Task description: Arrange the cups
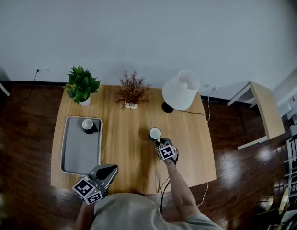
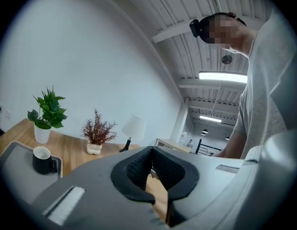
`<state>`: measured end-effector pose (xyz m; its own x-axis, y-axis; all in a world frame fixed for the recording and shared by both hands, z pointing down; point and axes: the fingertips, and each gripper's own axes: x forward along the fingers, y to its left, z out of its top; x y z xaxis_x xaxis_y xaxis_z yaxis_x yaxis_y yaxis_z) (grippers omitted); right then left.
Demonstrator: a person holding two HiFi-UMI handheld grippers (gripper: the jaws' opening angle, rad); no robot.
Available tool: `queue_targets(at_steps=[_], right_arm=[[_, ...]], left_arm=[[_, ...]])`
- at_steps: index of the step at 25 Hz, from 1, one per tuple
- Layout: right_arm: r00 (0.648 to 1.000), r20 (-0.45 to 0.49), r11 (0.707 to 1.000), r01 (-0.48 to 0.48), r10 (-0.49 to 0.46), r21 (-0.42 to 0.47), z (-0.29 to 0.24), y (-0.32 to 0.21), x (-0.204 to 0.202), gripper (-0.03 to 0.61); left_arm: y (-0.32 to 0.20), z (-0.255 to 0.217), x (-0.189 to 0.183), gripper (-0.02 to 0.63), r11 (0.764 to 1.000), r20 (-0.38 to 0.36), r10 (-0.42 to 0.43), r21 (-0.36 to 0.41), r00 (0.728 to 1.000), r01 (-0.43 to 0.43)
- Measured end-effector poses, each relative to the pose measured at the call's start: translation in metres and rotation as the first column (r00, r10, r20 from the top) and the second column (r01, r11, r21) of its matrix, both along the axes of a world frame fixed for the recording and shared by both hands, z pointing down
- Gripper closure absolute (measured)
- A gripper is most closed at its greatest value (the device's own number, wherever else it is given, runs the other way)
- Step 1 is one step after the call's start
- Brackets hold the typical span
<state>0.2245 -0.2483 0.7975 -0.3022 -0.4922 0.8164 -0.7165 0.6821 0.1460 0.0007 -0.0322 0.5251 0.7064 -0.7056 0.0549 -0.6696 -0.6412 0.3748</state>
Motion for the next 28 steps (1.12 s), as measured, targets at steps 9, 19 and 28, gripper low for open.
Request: queue_targets(at_steps=[9, 19, 28], right_arm=[[0.876, 0.473, 0.980, 0.167, -0.098, -0.107, -0.043, 0.063, -0.147, 0.499], [0.749, 0.243, 0.773, 0.634, -0.616, 0.006, -0.051, 0.105, -0.370, 0.500], [0.739, 0.089, 0.744, 0.666, -0.668, 0.048, -0.025, 0.114, -0.402, 0.478]], left_arm=[[0.006, 0.004, -0.020, 0.620, 0.999, -0.036, -0.049, -0.001, 0.998, 0.049], [0.020, 0.000, -0.073, 0.620, 0.981, -0.078, -0.189, 0.019, 0.979, 0.191], [0.033, 0.001, -0.097, 0.620, 0.971, -0.108, -0.238, -0.004, 0.965, 0.239]])
